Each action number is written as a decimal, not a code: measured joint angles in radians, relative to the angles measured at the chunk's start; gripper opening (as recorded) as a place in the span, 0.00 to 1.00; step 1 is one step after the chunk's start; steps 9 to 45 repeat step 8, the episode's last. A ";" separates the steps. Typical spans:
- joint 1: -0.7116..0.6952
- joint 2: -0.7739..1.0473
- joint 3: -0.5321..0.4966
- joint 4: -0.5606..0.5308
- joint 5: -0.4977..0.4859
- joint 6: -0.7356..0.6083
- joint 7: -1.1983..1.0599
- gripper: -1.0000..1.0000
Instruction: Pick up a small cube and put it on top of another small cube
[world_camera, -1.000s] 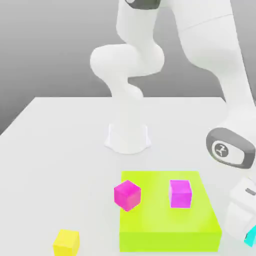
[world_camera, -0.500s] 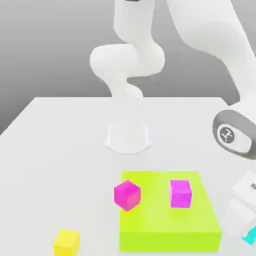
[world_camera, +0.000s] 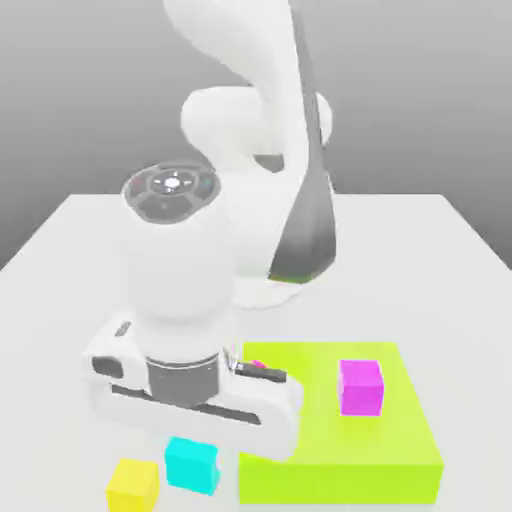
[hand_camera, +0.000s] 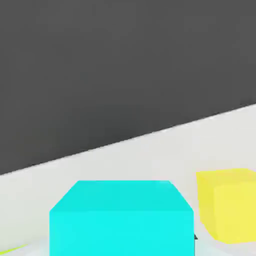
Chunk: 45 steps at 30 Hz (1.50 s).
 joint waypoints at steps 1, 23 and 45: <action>-0.008 0.010 -0.008 -0.014 0.007 0.031 0.008 0.00; -0.022 0.121 -0.008 -0.020 0.027 0.155 0.007 1.00; -0.022 0.121 -0.008 -0.020 0.027 0.155 0.007 1.00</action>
